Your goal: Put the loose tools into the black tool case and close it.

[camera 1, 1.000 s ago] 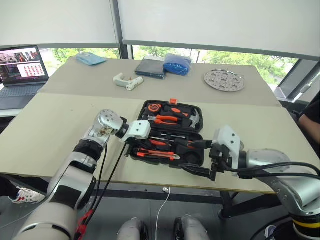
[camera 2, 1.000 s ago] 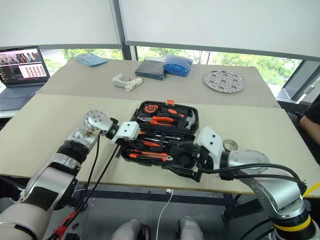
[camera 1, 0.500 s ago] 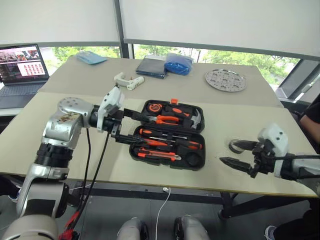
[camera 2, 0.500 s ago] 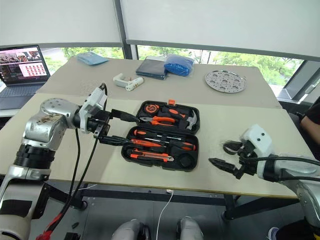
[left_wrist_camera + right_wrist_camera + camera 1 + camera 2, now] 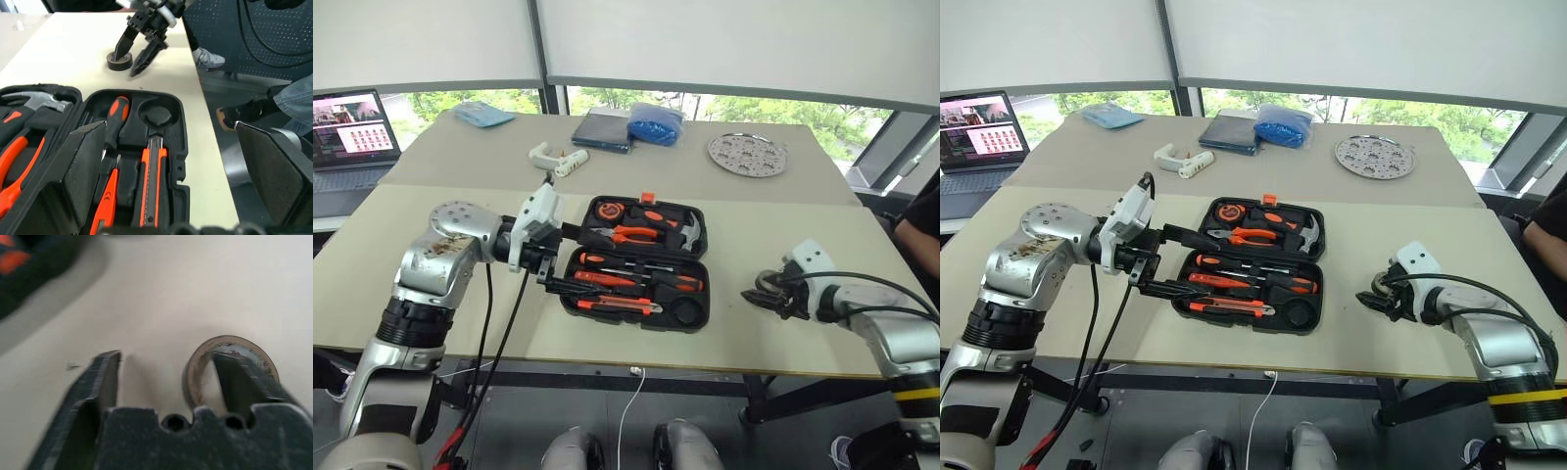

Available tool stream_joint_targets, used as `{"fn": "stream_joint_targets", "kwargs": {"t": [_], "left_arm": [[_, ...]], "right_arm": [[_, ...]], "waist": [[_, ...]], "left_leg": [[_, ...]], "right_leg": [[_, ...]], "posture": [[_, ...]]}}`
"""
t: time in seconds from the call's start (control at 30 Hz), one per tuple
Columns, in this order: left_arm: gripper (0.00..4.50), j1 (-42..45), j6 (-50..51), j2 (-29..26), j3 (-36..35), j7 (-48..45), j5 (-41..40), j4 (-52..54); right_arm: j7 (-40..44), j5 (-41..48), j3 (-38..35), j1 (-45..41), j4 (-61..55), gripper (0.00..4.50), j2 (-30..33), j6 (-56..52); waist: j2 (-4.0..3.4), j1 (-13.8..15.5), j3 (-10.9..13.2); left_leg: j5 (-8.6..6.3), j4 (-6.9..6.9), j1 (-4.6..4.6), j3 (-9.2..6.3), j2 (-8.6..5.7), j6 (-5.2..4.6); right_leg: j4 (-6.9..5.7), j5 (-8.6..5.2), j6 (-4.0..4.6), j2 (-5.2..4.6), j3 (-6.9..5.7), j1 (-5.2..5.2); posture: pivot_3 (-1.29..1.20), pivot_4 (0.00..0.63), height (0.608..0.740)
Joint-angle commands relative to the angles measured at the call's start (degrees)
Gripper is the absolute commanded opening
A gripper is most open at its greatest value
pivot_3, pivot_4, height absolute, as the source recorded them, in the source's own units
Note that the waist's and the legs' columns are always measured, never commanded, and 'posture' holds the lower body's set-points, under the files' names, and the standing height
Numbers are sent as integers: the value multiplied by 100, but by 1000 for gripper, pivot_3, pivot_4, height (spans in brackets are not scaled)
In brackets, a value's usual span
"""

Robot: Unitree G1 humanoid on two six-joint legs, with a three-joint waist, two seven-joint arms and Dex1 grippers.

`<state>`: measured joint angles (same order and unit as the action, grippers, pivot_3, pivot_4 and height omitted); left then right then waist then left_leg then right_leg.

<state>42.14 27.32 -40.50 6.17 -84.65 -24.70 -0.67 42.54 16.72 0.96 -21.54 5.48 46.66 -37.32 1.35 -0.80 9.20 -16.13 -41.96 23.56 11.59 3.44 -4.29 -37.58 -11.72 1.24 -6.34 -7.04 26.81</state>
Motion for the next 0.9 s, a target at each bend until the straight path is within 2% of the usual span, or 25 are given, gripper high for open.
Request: {"fn": "stream_joint_targets", "kwargs": {"t": [0.03, 0.13, 0.2, 0.23, 0.33, 0.47, 0.63, 0.73, 0.8, 0.9], "left_arm": [[4500, 51, -94, -108, -54, 39, -11, 199], [4500, 42, -153, -155, -26, 20, 25, 173], [4500, 2, -232, -214, 26, -48, 73, 154], [4500, -26, -285, -246, 63, -94, 107, 143], [4500, -107, -477, -309, 167, -190, 205, 116], [4500, -146, -654, -292, 239, -220, 295, 42], [4500, -160, -758, -272, 274, -193, 357, 8], [4500, -169, -770, -274, 263, -166, 373, 18], [4500, -169, -791, -265, 244, -138, 397, -5], [4500, -212, -805, -269, 230, -101, 413, 2]], "right_arm": [[109, -110, -109, -99, 83, 1770, 60, 164], [296, 88, -275, -78, -211, 908, 96, 47], [636, 473, -416, 12, -779, 124, 122, -50], [829, 758, -480, 64, -1183, 33, 141, -225], [1131, 1222, -387, 202, -2256, 33, 212, -573], [904, 1264, 157, 178, -3131, 33, 55, -983], [528, 661, 973, -39, -3222, 33, -133, -1018], [525, 559, 1165, -73, -3118, 33, -102, -1102], [621, 554, 1225, -34, -3126, 806, -45, -1116], [791, 771, 1130, 7, -3330, 1729, 61, -1249]], "waist": [[0, 10, 0], [-1, 8, 0], [-3, 6, 2], [-7, 7, 4], [-12, -7, 7], [-12, 8, 7], [-12, 21, 7], [-12, 31, 7], [-12, 34, 7], [-12, 26, 7]], "left_leg": [[0, 0, 1, 0, 0, 0], [0, 0, 1, 0, 0, 0], [0, 0, 1, 0, 0, 0], [0, 0, 1, 0, 0, 0], [1, 3, -1, 0, 2, 2], [1, 7, -6, -1, 5, 4], [0, 7, -1, -2, 3, 4], [1, 6, 9, -2, 0, 3], [1, 5, 20, -2, -1, 3], [1, 6, 20, -1, -1, 3]], "right_leg": [[0, 0, 0, -2, -1, -1], [0, 0, 0, -2, -1, -1], [0, 0, 0, -2, -1, 0], [-1, 0, 0, -2, 0, 0], [-1, 0, 1, 1, 1, 1], [0, -1, 3, 1, 0, -1], [0, -1, 5, -8, -2, 3], [-2, -1, 5, -10, -3, 12], [-4, 0, 6, -8, -5, 21], [-2, -1, 7, -3, -4, 21]], "posture": [[0, 150, 718], [0, 150, 718], [0, 150, 718], [0, 150, 718], [0, 150, 718], [0, 150, 718], [0, 150, 718], [0, 150, 718], [0, 150, 718], [0, 150, 718]]}}
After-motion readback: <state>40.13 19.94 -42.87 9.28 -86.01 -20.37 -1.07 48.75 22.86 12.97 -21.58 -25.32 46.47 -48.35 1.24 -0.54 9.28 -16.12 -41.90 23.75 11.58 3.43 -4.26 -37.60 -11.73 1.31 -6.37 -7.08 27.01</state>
